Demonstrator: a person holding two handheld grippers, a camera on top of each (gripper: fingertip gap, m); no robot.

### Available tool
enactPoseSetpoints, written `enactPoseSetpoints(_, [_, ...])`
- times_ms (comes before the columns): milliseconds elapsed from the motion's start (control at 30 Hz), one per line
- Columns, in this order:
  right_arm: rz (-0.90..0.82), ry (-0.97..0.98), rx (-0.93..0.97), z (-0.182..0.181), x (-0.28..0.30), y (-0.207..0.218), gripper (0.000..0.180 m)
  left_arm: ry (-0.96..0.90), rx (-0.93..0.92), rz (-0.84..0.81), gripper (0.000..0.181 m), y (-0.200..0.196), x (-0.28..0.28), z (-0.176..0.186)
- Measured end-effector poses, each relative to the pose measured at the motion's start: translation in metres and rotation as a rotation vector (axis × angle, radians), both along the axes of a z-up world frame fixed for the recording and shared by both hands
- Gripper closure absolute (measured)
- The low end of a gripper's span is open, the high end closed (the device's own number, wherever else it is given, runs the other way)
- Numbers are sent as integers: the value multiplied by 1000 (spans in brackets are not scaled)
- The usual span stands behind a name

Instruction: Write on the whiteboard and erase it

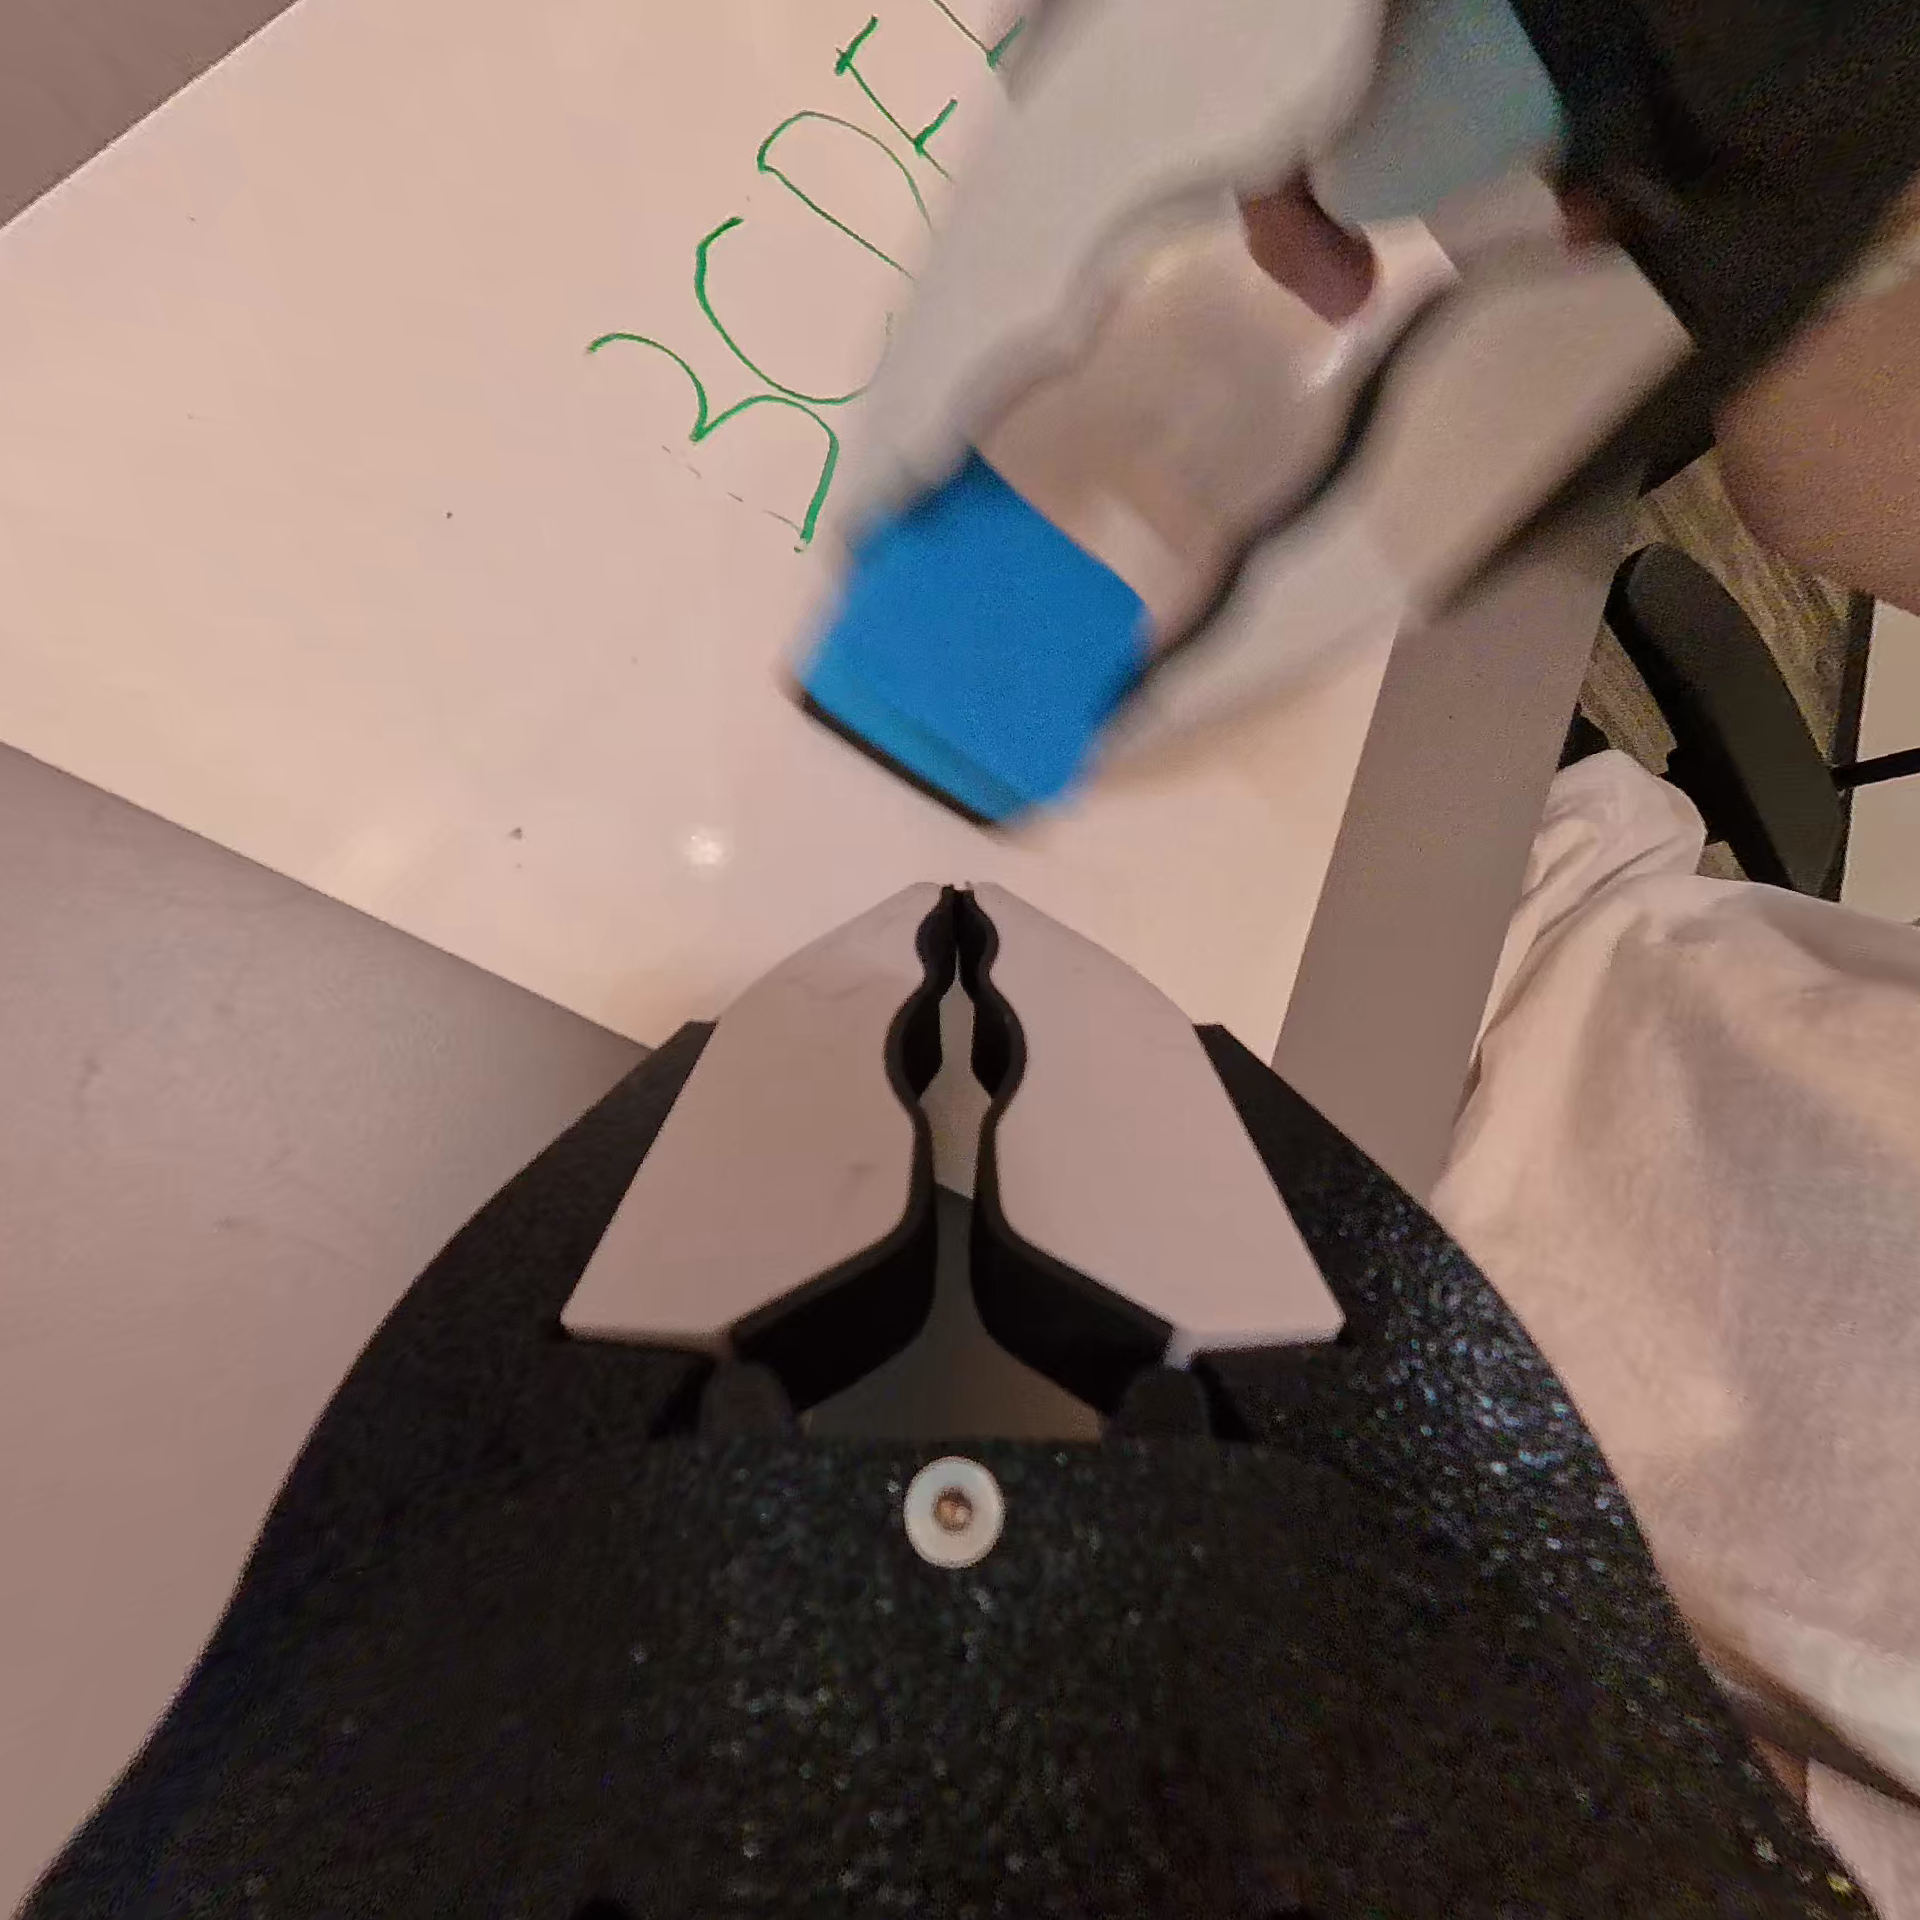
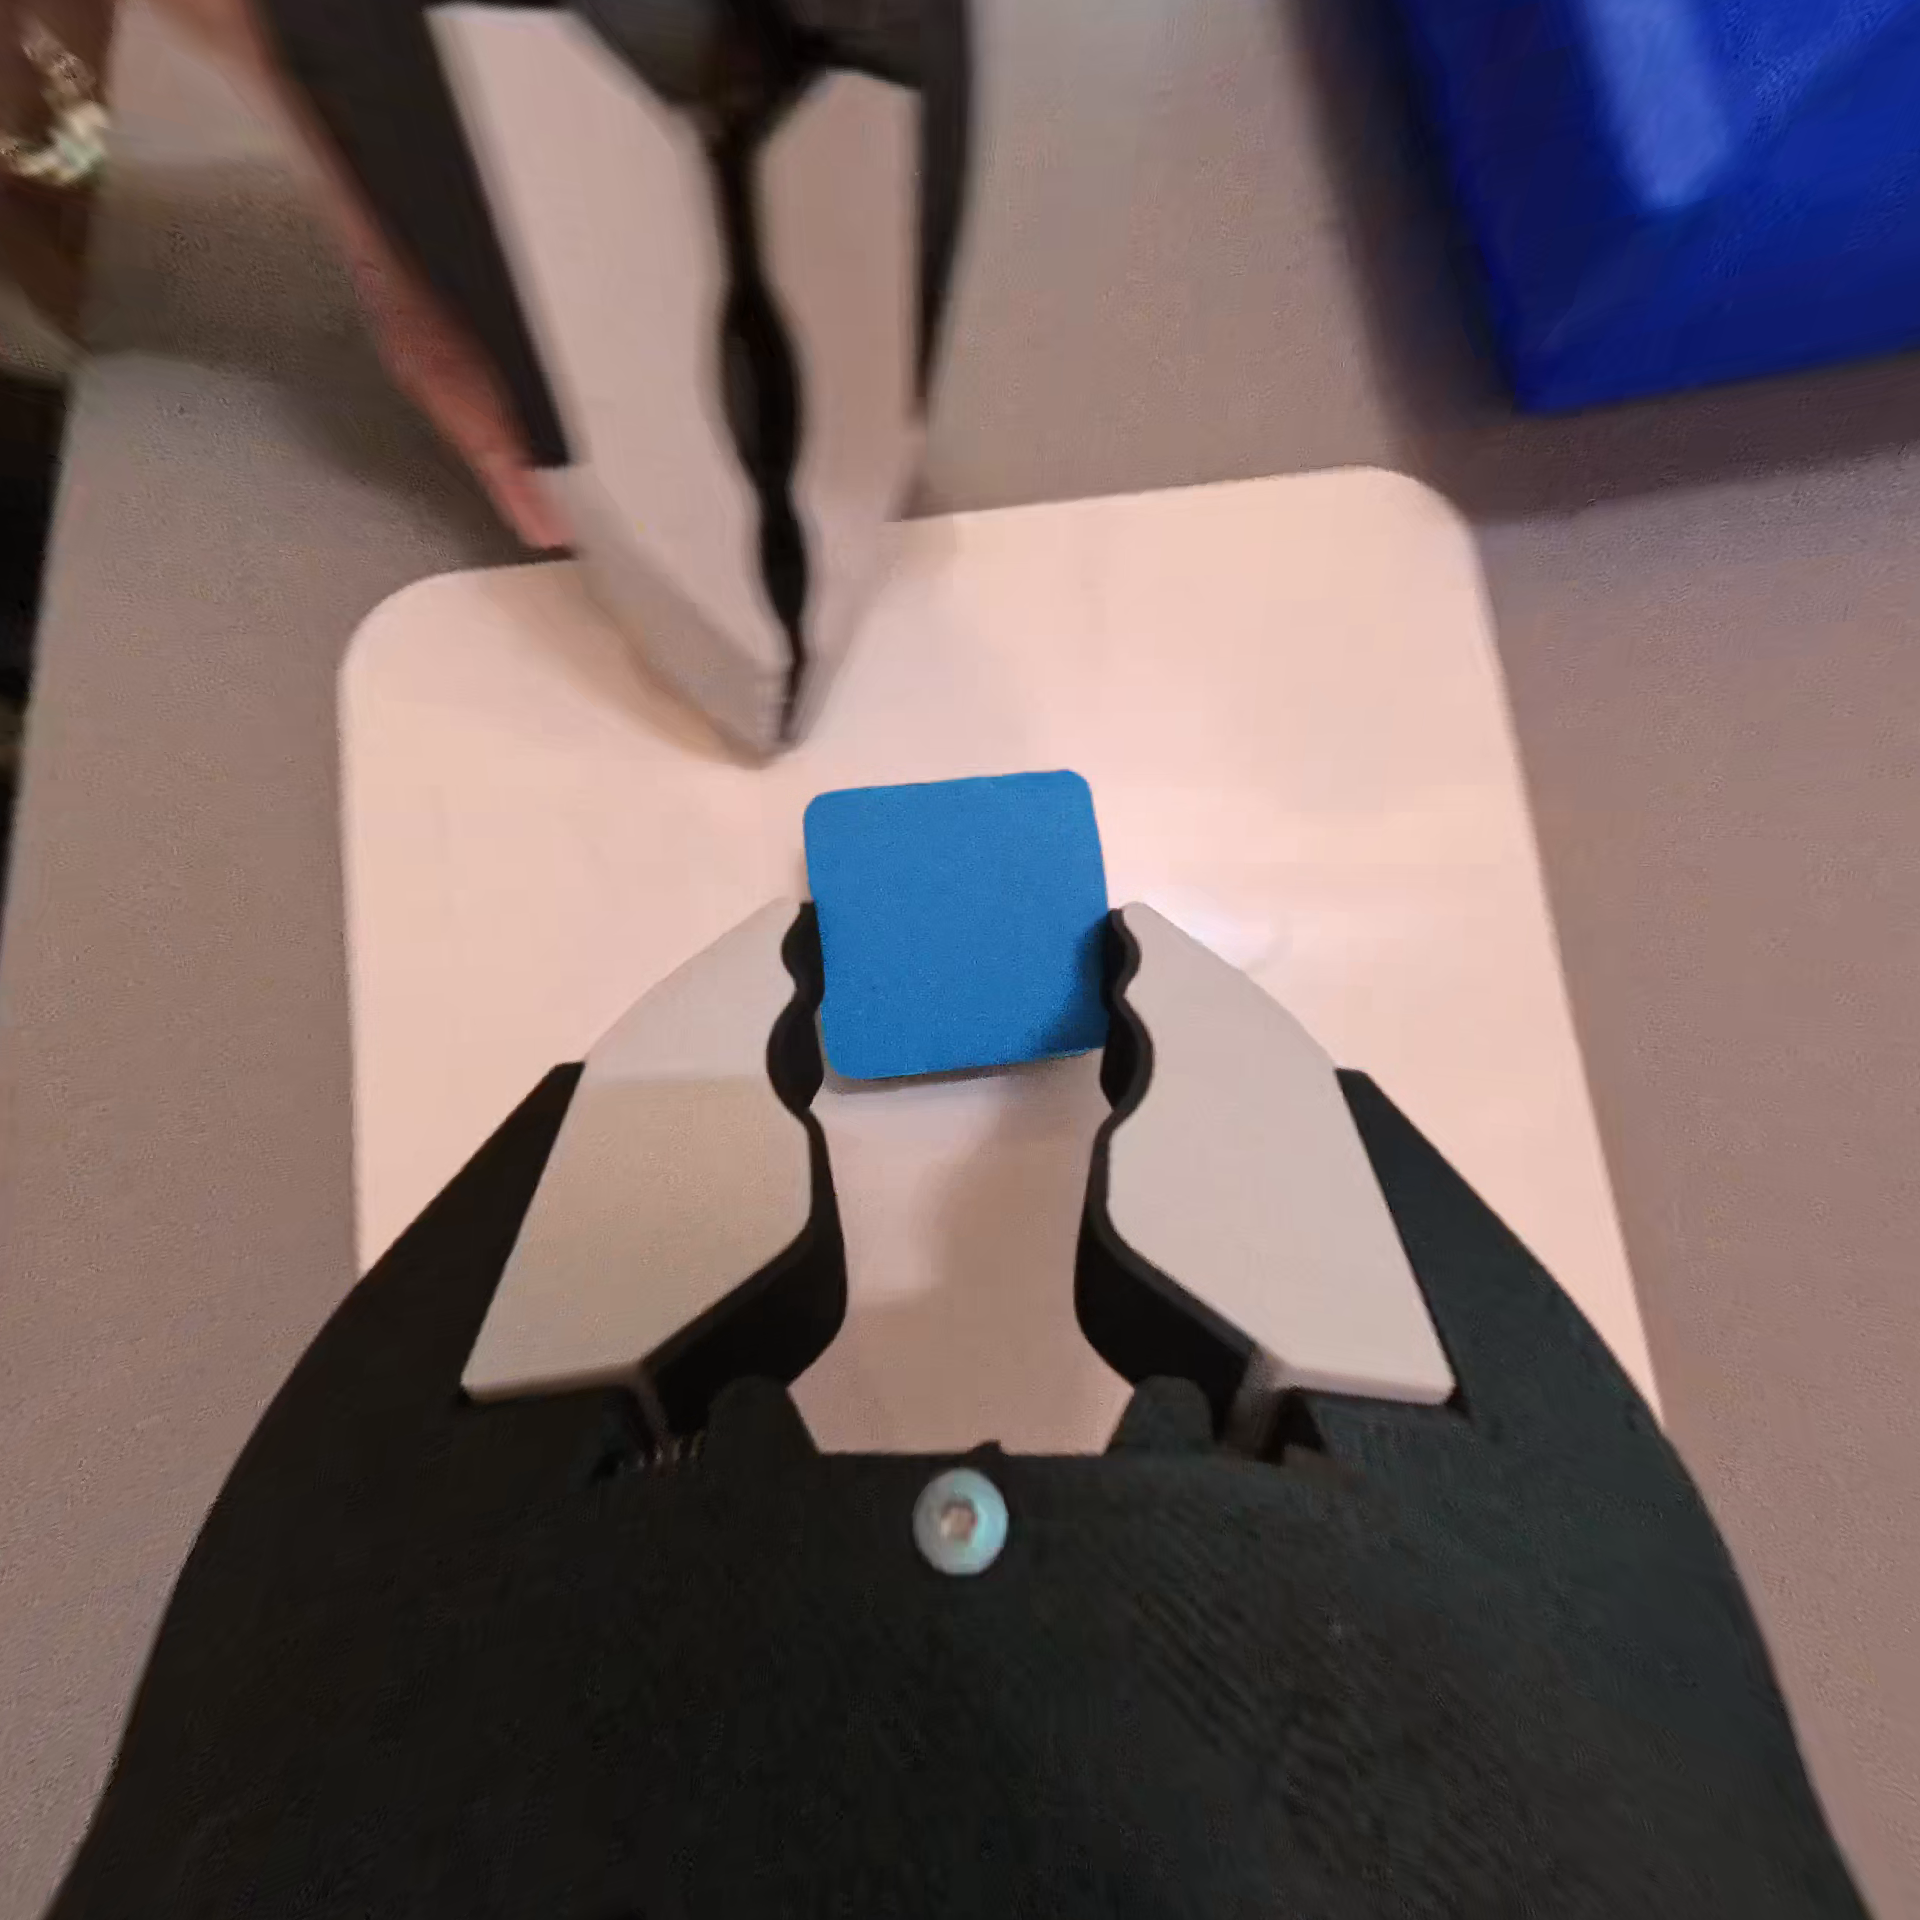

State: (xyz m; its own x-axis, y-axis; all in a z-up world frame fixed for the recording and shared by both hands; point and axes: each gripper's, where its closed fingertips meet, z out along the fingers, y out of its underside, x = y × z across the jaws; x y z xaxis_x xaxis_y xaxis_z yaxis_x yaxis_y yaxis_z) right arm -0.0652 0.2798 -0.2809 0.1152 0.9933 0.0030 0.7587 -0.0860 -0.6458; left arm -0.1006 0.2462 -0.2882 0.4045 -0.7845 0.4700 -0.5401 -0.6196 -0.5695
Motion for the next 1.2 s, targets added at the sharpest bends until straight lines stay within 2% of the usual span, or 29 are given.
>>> enactPoseSetpoints(100, [-174, 70, -18, -1, 11, 59, 127, -2, -2, 0, 181, 0, 0, 0])
enactPoseSetpoints(167, [-172, 53, -45, -1, 9, 68, 127, -3, -4, 5, 181, 0, 0, 0])
enactPoseSetpoints(200, [-147, 22, -20, -2, 8, 65, 127, -3, -2, 4, 181, 0, 0, 0])
enactPoseSetpoints(300, [72, -10, -39, -2, 0, 14, 127, 1, 2, -2, 181, 0, 0, 0])
enactPoseSetpoints(367, [100, -11, -40, -2, 7, 8, 127, 1, 2, -4, 181, 0, 0, 0])
enactPoseSetpoints(400, [43, -1, -19, -1, 12, 22, 127, 0, -2, -3, 181, 0, 0, 0])
enactPoseSetpoints(433, [-90, 6, 30, -1, 21, 48, 127, 0, -3, -3, 181, 0, 0, 0])
enactPoseSetpoints(467, [-180, 37, 29, -2, 29, 67, 127, 0, -3, -4, 181, 0, 0, 0])
enactPoseSetpoints(500, [-197, 103, -33, -2, 28, 71, 127, 0, -1, -4, 181, 0, 0, 0])
enactPoseSetpoints(567, [-135, 107, -34, -1, 24, 60, 127, 2, 4, -2, 181, 0, 1, 0])
enactPoseSetpoints(633, [77, 64, -60, -1, 11, 18, 127, 2, 6, -3, 181, 0, 2, 0])
enactPoseSetpoints(700, [111, 0, 0, -1, 14, 14, 127, 1, 2, -3, 181, 0, 2, 0])
enactPoseSetpoints(733, [63, -3, -1, -1, 20, 23, 127, 0, -1, -2, 181, 1, 2, 0])
enactPoseSetpoints(800, [-173, 37, 9, -2, 48, 68, 127, 0, 1, 0, 181, 1, 2, 0])
enactPoseSetpoints(867, [-230, 190, -96, 0, 56, 76, 127, 1, 3, 2, 181, 1, 2, 0])
enactPoseSetpoints(900, [-170, 195, -90, 0, 54, 64, 127, 1, 3, 2, 181, 1, 2, 0])
enactPoseSetpoints(967, [40, 131, -85, 0, 42, 14, 127, 0, 3, 5, 181, 2, 2, 0])
enactPoseSetpoints(1033, [121, 24, -23, -1, 46, -4, 127, 1, 7, 6, 181, 3, 3, 0])
enactPoseSetpoints(1067, [82, -3, -23, -1, 55, 5, 127, 2, 8, 6, 181, 3, 4, 0])
enactPoseSetpoints(1133, [-155, 8, -14, -3, 85, 50, 127, 4, 15, 8, 181, 4, 5, 0])
enactPoseSetpoints(1200, [-271, 145, -119, 0, 96, 64, 127, 6, 21, 9, 181, 4, 5, 0])
